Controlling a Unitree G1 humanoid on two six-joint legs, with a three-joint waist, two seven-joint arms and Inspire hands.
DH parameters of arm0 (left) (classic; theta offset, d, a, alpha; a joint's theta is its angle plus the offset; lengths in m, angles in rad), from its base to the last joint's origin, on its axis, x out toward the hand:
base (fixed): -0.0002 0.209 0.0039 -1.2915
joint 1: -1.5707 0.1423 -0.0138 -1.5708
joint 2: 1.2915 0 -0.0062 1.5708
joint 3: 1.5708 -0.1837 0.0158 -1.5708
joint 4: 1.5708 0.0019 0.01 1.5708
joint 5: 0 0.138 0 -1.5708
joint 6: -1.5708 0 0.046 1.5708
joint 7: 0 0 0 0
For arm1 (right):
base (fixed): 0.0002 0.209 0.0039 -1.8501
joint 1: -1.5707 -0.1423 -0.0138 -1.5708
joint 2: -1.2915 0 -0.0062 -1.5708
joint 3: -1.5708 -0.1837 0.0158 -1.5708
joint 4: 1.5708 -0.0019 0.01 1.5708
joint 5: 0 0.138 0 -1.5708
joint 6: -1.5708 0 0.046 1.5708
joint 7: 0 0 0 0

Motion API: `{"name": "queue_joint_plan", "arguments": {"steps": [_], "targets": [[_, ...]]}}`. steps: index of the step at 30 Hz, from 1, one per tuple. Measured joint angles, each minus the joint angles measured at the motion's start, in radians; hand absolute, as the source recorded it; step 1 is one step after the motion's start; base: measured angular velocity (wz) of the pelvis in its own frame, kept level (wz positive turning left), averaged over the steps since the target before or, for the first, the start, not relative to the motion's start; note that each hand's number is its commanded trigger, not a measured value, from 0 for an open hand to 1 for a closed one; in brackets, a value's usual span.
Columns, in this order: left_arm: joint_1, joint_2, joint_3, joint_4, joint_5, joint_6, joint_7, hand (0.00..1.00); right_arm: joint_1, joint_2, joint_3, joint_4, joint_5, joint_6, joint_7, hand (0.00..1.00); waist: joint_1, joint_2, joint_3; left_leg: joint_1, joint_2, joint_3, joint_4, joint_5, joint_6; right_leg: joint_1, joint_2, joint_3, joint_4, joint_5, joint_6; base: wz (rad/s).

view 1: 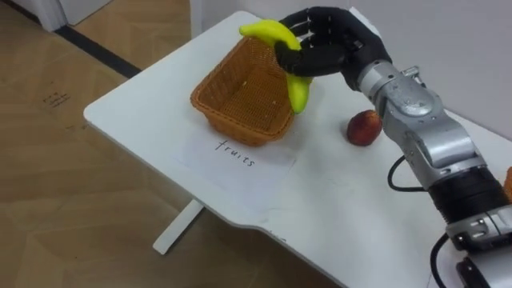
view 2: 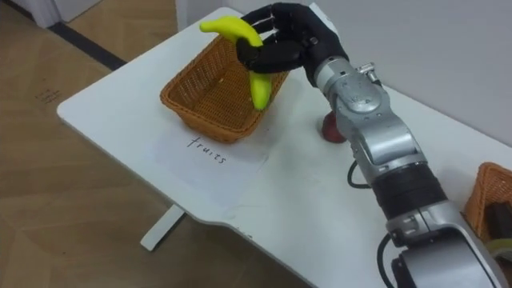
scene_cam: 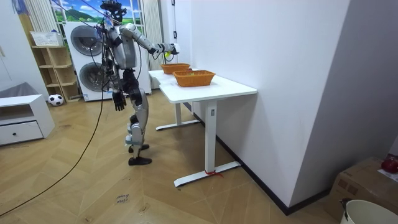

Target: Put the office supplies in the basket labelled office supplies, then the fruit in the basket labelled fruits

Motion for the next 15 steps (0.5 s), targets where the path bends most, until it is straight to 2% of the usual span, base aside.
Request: {"name": "queue_joint_plan", "arguments": {"steps": [5, 6, 12, 15], "targets": [[-0.001, -0.009, 0.002, -0.002, 0.022, 0.006, -0.004, 0.0, -0.016, 0.0, 0.0, 0.0, 0.029, 0.0, -0.023, 1.0, 0.001, -0.002, -0.0003, -0.01, -0.008, -0.003, 0.001, 0.0, 0.001, -0.008, -0.001, -0.001, -0.001, 0.0, 0.0, 0.01], [-0.001, -0.008, 0.001, -0.001, 0.022, 0.006, -0.003, 0.0, -0.021, 0.0, 0.0, 0.002, 0.04, 0.0, -0.032, 1.0, 0.001, -0.006, -0.0034, -0.011, -0.009, -0.009, 0.0, 0.001, 0.001, -0.008, -0.001, -0.003, -0.001, 0.0, 0.0, 0.09], [0.0, -0.009, 0.001, 0.0, 0.022, 0.006, -0.005, 0.0, -0.047, 0.001, 0.002, 0.046, 0.065, 0.0, -0.045, 1.0, 0.003, -0.006, -0.0033, -0.012, -0.015, -0.018, -0.001, 0.002, 0.004, -0.004, -0.007, -0.029, -0.001, -0.001, 0.001, 0.09], [0.0, -0.007, 0.001, -0.001, 0.022, 0.006, -0.015, 0.0, -0.054, 0.002, 0.006, 0.07, 0.075, 0.0, -0.047, 1.0, 0.016, -0.006, -0.0029, -0.011, -0.015, -0.019, -0.001, 0.002, 0.005, -0.004, -0.009, -0.03, -0.001, -0.001, 0.002, 0.0]]}}
